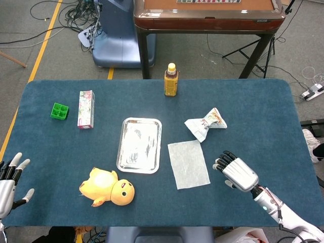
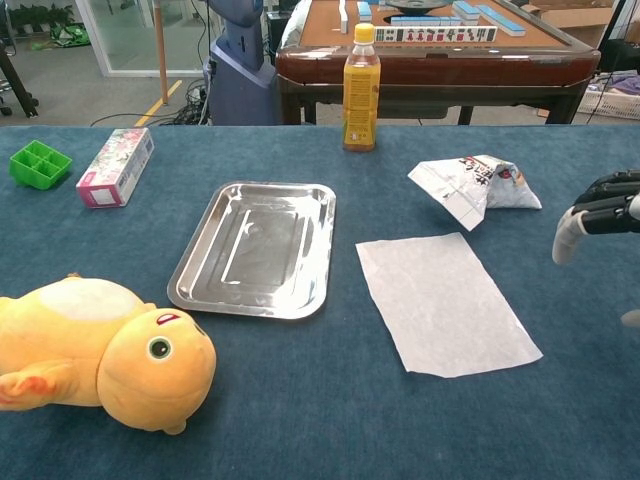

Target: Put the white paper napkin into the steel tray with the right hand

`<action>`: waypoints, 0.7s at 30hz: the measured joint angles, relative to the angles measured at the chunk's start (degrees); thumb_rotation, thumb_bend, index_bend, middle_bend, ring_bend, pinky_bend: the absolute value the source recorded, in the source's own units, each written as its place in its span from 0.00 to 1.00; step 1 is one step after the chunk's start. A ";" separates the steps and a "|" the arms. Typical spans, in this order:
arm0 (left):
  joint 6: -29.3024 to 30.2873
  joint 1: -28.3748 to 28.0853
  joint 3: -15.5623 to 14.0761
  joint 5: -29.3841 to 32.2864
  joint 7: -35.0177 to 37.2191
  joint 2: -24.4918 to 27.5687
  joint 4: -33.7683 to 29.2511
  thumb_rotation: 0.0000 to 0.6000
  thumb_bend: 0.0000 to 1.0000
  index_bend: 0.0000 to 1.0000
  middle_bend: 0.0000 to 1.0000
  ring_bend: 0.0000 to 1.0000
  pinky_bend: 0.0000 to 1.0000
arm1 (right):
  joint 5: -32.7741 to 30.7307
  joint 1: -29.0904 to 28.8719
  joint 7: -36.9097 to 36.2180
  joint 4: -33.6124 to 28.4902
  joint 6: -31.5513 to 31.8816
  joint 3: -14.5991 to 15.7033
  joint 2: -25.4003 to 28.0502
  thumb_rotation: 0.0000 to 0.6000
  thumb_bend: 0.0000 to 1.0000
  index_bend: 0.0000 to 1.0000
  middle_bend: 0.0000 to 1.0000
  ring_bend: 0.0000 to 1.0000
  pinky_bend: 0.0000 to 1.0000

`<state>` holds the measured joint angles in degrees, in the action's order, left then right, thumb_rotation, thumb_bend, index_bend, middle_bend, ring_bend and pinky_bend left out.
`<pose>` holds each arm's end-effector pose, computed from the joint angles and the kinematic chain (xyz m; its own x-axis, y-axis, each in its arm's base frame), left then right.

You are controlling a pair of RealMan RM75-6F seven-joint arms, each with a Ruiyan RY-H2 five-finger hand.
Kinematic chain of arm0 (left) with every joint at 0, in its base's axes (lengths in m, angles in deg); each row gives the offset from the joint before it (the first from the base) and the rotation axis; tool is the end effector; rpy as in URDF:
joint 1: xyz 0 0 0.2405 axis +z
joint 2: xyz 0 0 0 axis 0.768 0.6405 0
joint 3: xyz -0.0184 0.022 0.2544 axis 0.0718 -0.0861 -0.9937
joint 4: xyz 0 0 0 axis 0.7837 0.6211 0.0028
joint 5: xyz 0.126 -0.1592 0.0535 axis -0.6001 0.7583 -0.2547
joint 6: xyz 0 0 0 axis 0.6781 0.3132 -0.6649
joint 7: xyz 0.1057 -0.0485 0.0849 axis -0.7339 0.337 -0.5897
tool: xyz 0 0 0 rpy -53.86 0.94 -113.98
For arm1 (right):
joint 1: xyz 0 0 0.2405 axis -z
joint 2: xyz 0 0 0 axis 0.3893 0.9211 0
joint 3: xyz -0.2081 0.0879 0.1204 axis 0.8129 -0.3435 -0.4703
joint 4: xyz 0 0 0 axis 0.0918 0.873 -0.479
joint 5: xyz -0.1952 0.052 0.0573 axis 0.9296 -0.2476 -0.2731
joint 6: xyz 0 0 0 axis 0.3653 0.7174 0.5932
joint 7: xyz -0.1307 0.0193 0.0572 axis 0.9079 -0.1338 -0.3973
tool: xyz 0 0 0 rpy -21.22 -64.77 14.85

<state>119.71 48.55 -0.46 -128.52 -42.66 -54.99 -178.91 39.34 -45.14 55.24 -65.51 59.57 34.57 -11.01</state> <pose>-0.3099 0.1558 0.1684 0.5057 0.0255 0.8623 0.8605 0.0567 -0.5063 -0.2596 -0.2365 0.0618 0.6773 -0.0845 0.7308 -0.6141 -0.6120 0.4984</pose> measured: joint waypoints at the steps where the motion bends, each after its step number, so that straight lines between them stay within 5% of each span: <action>1: -0.14 -0.06 0.00 0.01 -0.06 -0.06 -0.03 1.00 0.22 0.15 0.02 0.08 0.03 | 0.26 -0.37 -0.27 1.06 0.03 0.14 -0.60 1.00 0.10 0.39 0.34 0.23 0.22; 21: -0.92 -0.02 -0.11 0.58 -0.19 -0.26 -0.06 1.00 0.22 0.15 0.02 0.08 0.03 | 1.42 -5.85 -5.48 20.39 0.15 2.33 -13.55 1.00 0.12 0.40 0.34 0.22 0.22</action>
<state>118.79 48.53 -0.57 -127.94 -42.85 -55.25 -178.97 40.76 -50.99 49.76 -45.13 59.72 36.90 -24.56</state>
